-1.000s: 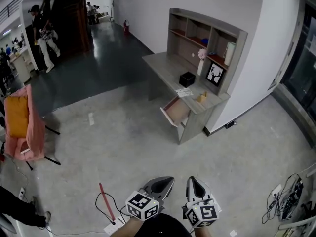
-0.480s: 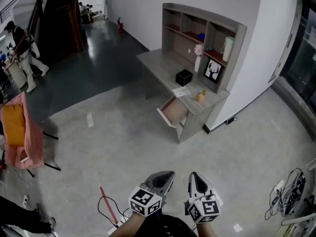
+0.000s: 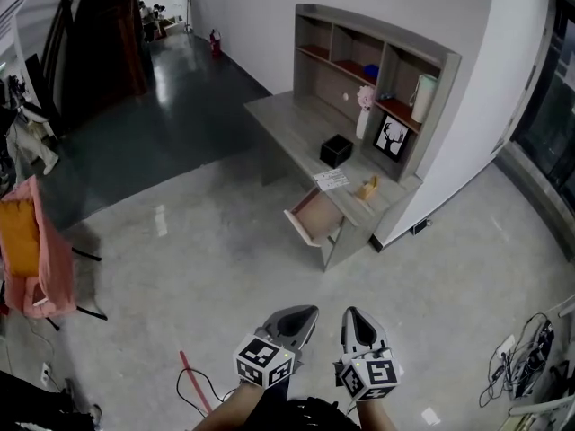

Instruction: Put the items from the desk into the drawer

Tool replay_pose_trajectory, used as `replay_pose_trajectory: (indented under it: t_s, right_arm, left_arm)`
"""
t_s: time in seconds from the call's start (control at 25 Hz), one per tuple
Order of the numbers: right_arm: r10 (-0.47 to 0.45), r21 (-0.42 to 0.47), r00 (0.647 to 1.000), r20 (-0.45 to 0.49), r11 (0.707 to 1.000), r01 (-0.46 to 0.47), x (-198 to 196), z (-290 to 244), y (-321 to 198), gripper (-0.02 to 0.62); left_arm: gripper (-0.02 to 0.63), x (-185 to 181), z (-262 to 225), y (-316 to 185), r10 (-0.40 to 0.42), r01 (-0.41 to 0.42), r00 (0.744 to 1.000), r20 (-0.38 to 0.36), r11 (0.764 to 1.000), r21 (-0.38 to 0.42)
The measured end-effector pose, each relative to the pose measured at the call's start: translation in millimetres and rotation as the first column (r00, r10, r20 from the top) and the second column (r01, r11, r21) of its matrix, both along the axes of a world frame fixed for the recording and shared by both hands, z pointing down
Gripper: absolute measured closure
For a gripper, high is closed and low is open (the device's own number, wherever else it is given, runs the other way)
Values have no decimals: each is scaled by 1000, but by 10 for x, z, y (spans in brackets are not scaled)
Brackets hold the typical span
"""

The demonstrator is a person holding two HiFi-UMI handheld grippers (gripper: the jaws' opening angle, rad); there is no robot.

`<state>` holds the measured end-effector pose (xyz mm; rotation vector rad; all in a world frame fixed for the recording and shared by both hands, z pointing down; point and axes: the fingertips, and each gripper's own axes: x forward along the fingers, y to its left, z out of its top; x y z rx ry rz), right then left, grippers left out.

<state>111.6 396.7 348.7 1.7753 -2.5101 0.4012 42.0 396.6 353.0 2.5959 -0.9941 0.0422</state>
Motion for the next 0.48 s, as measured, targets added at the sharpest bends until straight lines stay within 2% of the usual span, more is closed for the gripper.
replay_pose_trajectory:
  t_s: [0.48]
  right_arm:
    - [12,-7,1000,3,1000,-12,-214,-57,-664,586]
  left_arm:
    - [595,-173,-68,-690,21,-21,1000,23,1000,9]
